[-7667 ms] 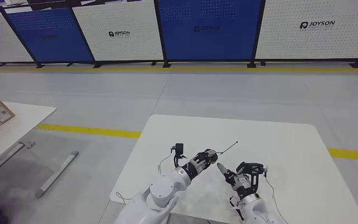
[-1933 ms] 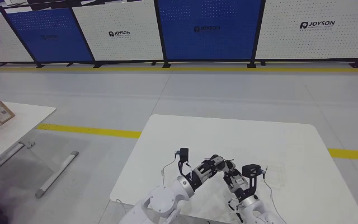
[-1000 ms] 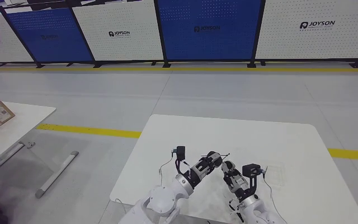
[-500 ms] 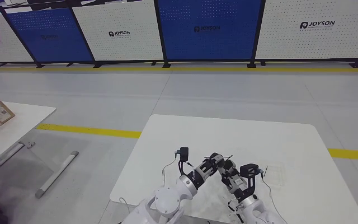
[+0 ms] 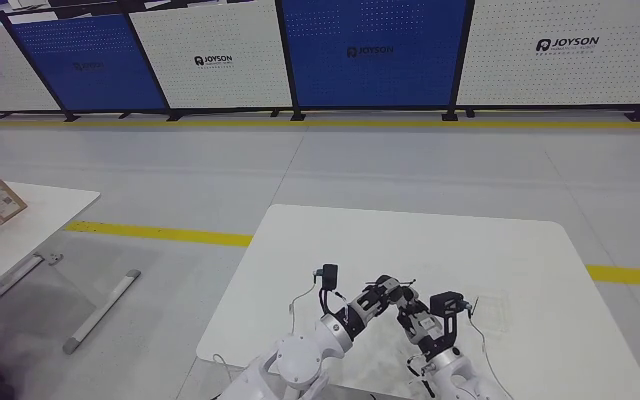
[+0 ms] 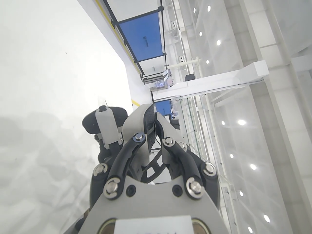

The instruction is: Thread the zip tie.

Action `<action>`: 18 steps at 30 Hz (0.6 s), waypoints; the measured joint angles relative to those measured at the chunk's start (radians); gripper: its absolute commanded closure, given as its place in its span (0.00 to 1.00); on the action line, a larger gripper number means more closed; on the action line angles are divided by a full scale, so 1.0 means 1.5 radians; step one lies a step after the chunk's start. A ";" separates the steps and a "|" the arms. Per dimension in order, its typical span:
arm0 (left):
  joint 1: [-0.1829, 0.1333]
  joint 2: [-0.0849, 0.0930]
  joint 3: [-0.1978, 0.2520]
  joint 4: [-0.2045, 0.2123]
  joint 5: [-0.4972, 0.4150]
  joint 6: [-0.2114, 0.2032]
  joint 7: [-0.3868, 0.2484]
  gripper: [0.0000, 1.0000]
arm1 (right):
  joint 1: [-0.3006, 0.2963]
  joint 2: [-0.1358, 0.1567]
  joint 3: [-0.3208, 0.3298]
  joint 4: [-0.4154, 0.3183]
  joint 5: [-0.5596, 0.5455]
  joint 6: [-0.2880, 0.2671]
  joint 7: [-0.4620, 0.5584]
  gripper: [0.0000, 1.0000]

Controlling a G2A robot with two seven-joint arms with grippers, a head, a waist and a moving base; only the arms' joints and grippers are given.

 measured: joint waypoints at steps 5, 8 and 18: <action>0.004 0.000 -0.001 -0.005 -0.004 -0.013 -0.002 1.00 | 0.002 0.000 -0.002 0.004 -0.003 0.001 0.001 1.00; 0.010 0.001 -0.003 -0.013 -0.002 -0.024 -0.007 1.00 | 0.006 -0.001 -0.005 0.009 -0.003 0.001 0.003 1.00; 0.028 0.004 -0.007 -0.029 0.003 -0.041 -0.015 1.00 | 0.011 -0.002 -0.010 0.017 -0.008 -0.001 -0.001 1.00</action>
